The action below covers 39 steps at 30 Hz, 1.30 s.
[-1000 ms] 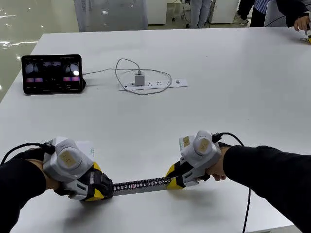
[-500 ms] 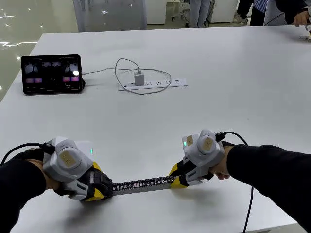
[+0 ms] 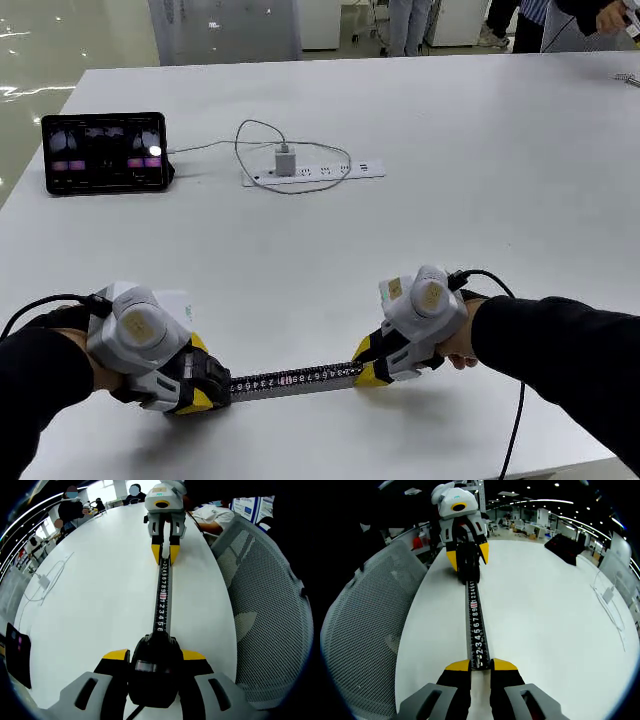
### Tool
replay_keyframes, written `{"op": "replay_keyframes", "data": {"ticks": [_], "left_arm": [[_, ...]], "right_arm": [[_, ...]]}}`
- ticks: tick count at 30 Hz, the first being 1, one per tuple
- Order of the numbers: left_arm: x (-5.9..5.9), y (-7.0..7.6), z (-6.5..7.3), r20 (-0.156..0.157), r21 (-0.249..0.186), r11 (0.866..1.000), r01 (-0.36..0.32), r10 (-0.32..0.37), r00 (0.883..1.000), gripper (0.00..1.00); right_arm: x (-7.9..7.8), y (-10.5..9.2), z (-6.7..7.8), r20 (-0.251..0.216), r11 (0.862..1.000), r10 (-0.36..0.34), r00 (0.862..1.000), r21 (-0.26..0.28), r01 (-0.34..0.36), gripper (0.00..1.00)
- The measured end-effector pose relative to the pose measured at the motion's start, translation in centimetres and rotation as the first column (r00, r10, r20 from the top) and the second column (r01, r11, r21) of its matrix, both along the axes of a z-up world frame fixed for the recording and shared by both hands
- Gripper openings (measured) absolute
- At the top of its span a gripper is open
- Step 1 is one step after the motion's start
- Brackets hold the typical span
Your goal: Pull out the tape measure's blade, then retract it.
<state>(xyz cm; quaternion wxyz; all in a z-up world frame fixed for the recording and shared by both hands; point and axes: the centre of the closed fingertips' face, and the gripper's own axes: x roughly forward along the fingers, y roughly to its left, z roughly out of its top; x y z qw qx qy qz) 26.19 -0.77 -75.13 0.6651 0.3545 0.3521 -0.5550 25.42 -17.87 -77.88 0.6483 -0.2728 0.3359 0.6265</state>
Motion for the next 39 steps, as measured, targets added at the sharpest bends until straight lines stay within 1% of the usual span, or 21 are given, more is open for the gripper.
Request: {"op": "replay_keyframes", "data": {"ticks": [39], "left_arm": [[0.0, 0.0, 0.0, 0.002, -0.003, 1.0, 0.0, 0.0, 1.0, 0.33]], "right_arm": [[0.0, -2.1, 0.0, -0.007, 1.0, -0.028, 1.0, -0.014, 0.027, 0.1]]}}
